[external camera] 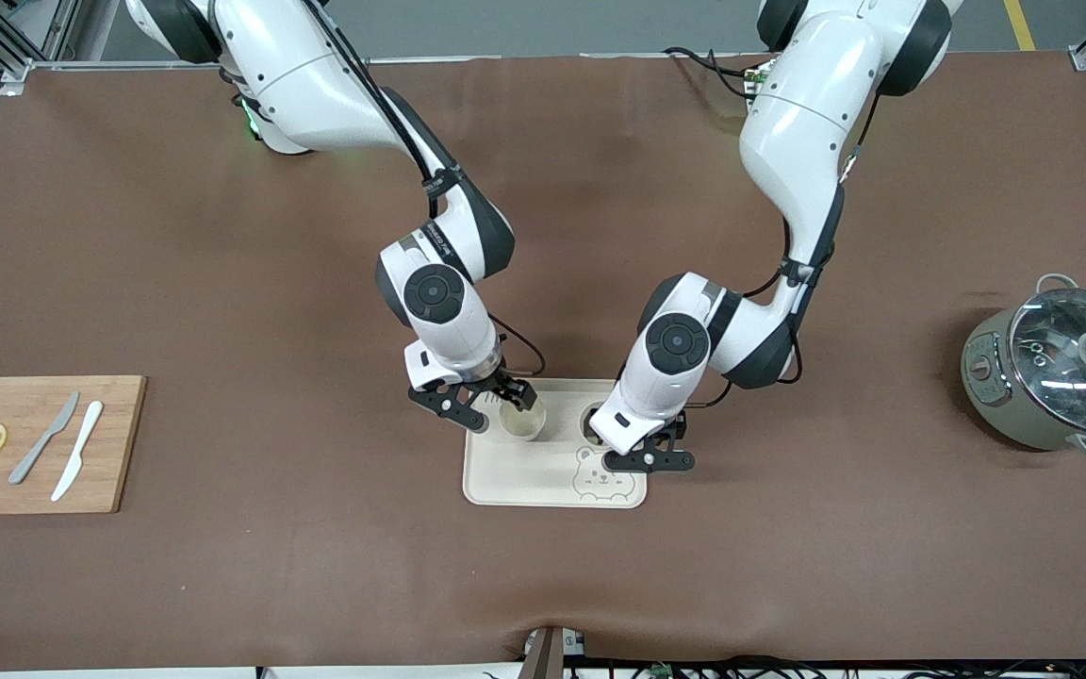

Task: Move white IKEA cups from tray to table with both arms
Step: 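Lower both grippers around the two white paper cups and close them, then lift the cup off the tray with the left gripper while the right gripper lifts, then carry the cup toward the cutting board with the right gripper while the left lowers, then open the left gripper to release the cup on the table and raise it, then set the cup beside the cutting board with the right gripper while the left retracts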

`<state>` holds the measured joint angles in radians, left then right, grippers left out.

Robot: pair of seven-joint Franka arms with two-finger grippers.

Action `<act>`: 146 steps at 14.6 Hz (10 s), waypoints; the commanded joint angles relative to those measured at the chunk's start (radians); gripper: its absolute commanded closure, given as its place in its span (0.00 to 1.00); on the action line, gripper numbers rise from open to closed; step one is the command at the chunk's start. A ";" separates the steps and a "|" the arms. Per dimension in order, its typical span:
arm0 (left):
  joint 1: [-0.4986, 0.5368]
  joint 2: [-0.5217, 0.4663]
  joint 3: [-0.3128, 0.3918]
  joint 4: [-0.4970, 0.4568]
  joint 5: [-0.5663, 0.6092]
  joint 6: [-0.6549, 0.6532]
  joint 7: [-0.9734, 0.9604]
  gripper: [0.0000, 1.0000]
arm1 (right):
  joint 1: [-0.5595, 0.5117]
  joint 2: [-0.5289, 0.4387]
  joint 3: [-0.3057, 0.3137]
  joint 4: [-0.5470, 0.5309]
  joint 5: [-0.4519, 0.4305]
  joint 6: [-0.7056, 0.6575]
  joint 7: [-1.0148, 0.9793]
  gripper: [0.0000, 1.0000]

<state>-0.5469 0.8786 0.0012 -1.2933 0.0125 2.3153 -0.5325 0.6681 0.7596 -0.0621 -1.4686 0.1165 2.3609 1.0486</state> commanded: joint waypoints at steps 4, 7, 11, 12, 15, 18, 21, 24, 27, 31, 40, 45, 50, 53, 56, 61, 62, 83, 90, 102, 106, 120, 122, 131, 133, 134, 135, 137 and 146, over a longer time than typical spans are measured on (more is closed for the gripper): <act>-0.008 0.017 0.003 0.012 0.012 0.007 -0.038 0.00 | 0.011 0.037 -0.008 0.031 -0.011 0.008 0.054 0.00; -0.008 0.016 0.000 0.012 0.017 0.006 -0.124 1.00 | 0.024 0.044 -0.010 0.031 -0.026 0.008 0.056 0.00; -0.011 0.020 0.000 0.009 0.020 0.007 -0.126 1.00 | 0.024 0.052 -0.010 0.031 -0.032 0.009 0.056 0.00; -0.014 0.020 0.000 0.009 0.020 0.007 -0.126 1.00 | 0.024 0.053 -0.010 0.031 -0.035 0.011 0.056 0.00; -0.016 0.020 0.000 0.009 0.026 0.006 -0.126 1.00 | 0.024 0.060 -0.010 0.042 -0.038 0.011 0.053 0.00; -0.015 0.004 0.000 0.000 0.024 -0.011 -0.135 1.00 | 0.024 0.067 -0.010 0.051 -0.038 0.011 0.051 0.00; -0.016 -0.032 0.005 -0.003 0.024 -0.117 -0.156 1.00 | 0.027 0.076 -0.008 0.070 -0.038 0.009 0.050 0.06; -0.008 -0.094 0.005 -0.003 0.026 -0.226 -0.170 1.00 | 0.031 0.078 -0.010 0.071 -0.038 0.009 0.050 0.10; 0.028 -0.171 0.005 -0.007 0.032 -0.356 -0.138 1.00 | 0.031 0.081 -0.010 0.073 -0.040 0.009 0.048 0.19; 0.126 -0.340 0.002 -0.148 0.040 -0.390 0.037 1.00 | 0.031 0.081 -0.010 0.077 -0.040 0.006 0.045 0.44; 0.278 -0.614 -0.004 -0.573 0.041 -0.194 0.296 1.00 | 0.030 0.087 -0.009 0.085 -0.038 0.005 0.042 0.95; 0.329 -0.774 -0.013 -0.794 0.021 -0.110 0.362 1.00 | 0.028 0.087 -0.008 0.091 -0.038 -0.002 0.036 1.00; 0.344 -0.869 -0.013 -0.995 -0.046 0.065 0.413 1.00 | 0.014 0.080 -0.008 0.094 -0.035 -0.006 0.010 1.00; 0.340 -0.891 -0.020 -1.119 -0.072 0.214 0.413 1.00 | -0.008 0.050 -0.009 0.114 -0.028 -0.092 0.005 1.00; 0.343 -0.902 -0.029 -1.222 -0.072 0.353 0.413 1.00 | -0.039 0.043 -0.008 0.246 -0.026 -0.289 -0.037 1.00; 0.340 -0.902 -0.030 -1.270 -0.074 0.366 0.413 1.00 | -0.172 -0.166 -0.005 0.223 -0.017 -0.544 -0.344 1.00; 0.340 -0.903 -0.030 -1.275 -0.074 0.366 0.413 1.00 | -0.195 -0.199 -0.007 0.218 -0.017 -0.604 -0.401 1.00; 0.341 -0.770 -0.030 -1.337 -0.074 0.510 0.413 1.00 | -0.739 -0.502 -0.013 -0.326 -0.031 -0.395 -1.391 1.00; 0.343 -0.751 -0.044 -1.337 -0.075 0.538 0.414 0.00 | -0.736 -0.493 -0.010 -0.484 -0.020 -0.180 -1.389 1.00; 0.381 -0.828 -0.043 -1.422 -0.075 0.536 0.431 0.00 | -0.687 -0.421 -0.008 -0.570 0.058 0.038 -1.378 1.00; 0.386 -0.845 -0.043 -1.417 -0.075 0.510 0.453 0.00 | -0.688 -0.372 -0.007 -0.570 0.058 0.113 -1.388 1.00; 0.404 -1.055 -0.038 -1.145 -0.074 -0.045 0.450 0.00 | -0.683 -0.321 -0.005 -0.572 0.058 0.208 -1.391 1.00; 0.406 -1.040 -0.038 -1.037 -0.074 -0.144 0.431 0.00 | -0.682 -0.313 -0.005 -0.572 0.058 0.210 -1.391 1.00; 0.433 -1.021 -0.035 -0.743 -0.075 -0.366 0.428 0.00 | -0.682 -0.303 -0.002 -0.566 0.060 0.210 -1.389 0.44; 0.435 -1.018 -0.032 -0.669 -0.075 -0.407 0.430 0.00 | -0.682 -0.302 0.001 -0.565 0.060 0.209 -1.388 0.00; 0.435 -1.006 -0.030 -0.617 -0.074 -0.448 0.430 0.00 | -0.682 -0.302 0.001 -0.564 0.060 0.209 -1.388 0.00; 0.435 -0.989 -0.030 -0.568 -0.068 -0.494 0.430 0.00 | -0.682 -0.302 0.001 -0.561 0.060 0.201 -1.389 0.00; 0.438 -0.974 -0.030 -0.505 -0.062 -0.550 0.428 0.00 | -0.682 -0.302 0.001 -0.552 0.060 0.195 -1.388 0.00; 0.436 -0.983 -0.036 -0.463 -0.059 -0.603 0.427 0.00 | -0.685 -0.319 -0.010 -0.130 0.040 -0.429 -1.351 0.00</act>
<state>-0.1169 -0.1146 -0.0270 -1.7909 -0.0386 1.7377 -0.1071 -0.0193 0.4440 -0.0706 -1.6961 0.1528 2.0508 -0.3254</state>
